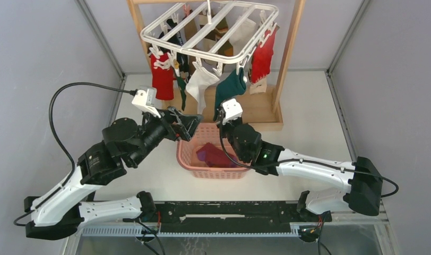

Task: Remove the socks clipped to the hanger
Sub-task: Remove the sock from the hanger.

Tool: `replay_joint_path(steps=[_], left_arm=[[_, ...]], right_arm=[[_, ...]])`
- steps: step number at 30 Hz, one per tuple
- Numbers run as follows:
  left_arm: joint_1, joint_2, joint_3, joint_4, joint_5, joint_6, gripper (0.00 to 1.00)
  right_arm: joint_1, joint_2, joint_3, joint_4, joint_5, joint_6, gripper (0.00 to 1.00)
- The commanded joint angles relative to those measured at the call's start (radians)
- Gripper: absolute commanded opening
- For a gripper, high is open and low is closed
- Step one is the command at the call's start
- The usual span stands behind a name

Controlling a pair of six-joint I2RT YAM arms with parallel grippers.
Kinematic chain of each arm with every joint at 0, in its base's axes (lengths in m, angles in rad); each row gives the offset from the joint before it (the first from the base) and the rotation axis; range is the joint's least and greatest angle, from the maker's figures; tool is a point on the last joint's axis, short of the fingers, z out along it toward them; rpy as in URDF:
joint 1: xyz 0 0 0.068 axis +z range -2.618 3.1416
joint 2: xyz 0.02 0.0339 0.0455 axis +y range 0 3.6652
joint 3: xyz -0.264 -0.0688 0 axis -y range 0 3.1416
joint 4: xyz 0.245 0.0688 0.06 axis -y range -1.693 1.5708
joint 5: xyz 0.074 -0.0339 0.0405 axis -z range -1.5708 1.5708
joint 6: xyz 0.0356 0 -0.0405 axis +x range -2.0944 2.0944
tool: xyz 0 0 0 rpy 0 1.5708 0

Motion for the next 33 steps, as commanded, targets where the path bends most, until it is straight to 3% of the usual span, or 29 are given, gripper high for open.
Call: replay_joint_path(steps=[1, 8, 13, 22, 33], left_arm=[[-0.004, -0.017, 0.043, -0.021, -0.05, 0.033, 0.93], [-0.004, -0.037, 0.038, -0.051, -0.103, 0.046, 0.95], [0.0, -0.067, 0.052, -0.116, -0.172, 0.057, 0.96], [0.01, -0.064, 0.067, -0.168, -0.218, 0.05, 0.96], [0.026, -0.031, 0.068, -0.17, -0.204, 0.043, 0.97]], right_arm=[[0.017, -0.004, 0.046, 0.032, 0.003, -0.019, 0.0], [0.037, -0.045, 0.042, -0.022, 0.019, -0.009, 0.0], [0.034, -0.163, -0.029, -0.085, 0.053, 0.062, 0.0], [-0.231, -0.488, -0.154, -0.26, -0.079, 0.23, 0.0], [-0.325, -0.625, -0.155, -0.366, -0.075, 0.232, 0.0]])
